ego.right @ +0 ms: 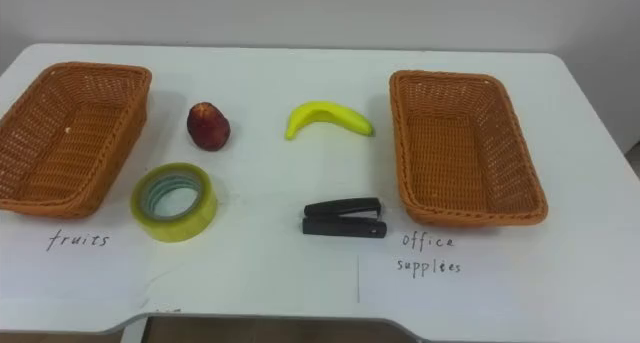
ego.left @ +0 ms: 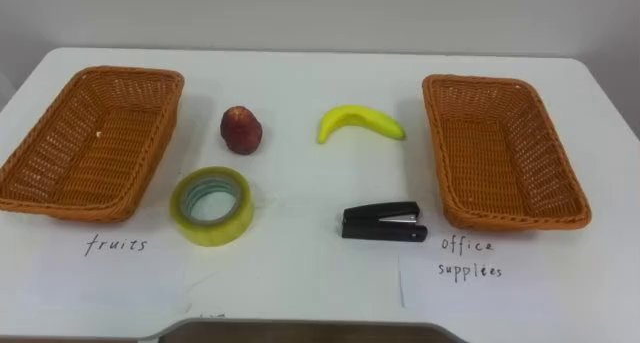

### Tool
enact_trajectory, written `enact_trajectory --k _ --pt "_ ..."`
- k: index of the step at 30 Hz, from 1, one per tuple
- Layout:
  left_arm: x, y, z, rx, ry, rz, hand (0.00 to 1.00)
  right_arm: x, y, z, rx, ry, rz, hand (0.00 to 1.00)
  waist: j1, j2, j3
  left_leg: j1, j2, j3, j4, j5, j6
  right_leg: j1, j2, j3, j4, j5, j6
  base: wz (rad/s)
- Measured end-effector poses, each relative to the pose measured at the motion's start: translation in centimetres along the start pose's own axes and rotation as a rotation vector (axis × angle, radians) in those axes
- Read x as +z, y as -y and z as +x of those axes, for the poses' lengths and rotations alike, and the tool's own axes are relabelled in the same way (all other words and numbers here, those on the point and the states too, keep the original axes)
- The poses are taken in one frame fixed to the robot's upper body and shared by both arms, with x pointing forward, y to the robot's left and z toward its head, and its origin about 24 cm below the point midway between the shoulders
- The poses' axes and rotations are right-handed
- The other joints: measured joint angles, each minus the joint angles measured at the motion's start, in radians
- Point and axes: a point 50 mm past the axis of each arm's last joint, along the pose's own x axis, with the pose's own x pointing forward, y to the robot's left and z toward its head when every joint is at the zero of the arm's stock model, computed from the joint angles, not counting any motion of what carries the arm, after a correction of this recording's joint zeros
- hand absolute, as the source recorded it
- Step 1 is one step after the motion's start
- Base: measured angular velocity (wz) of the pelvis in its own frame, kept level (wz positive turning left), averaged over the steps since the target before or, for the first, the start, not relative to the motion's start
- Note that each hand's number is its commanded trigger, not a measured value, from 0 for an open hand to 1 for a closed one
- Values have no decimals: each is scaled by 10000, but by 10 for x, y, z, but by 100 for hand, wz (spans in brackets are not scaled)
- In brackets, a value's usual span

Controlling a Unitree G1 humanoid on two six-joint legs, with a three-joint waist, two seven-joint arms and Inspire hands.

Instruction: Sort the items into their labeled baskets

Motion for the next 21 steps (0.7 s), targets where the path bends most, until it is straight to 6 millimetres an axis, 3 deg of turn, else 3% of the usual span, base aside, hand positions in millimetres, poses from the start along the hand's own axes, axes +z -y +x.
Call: enact_trajectory --k 15,21 --pt "-3 0 -1 180 -135 171 0 -3 1 -1 -35 -38 385 0 -14 38 -1 3 -1 41 18 0 0 15 1 -5 1 0 0 0" --pt "-4 0 -1 188 -176 135 0 -14 6 -3 -461 -102 1439 0 1 43 1 88 0 95 -35 4 -6 -10 6 46 -2 -3 4 -2"
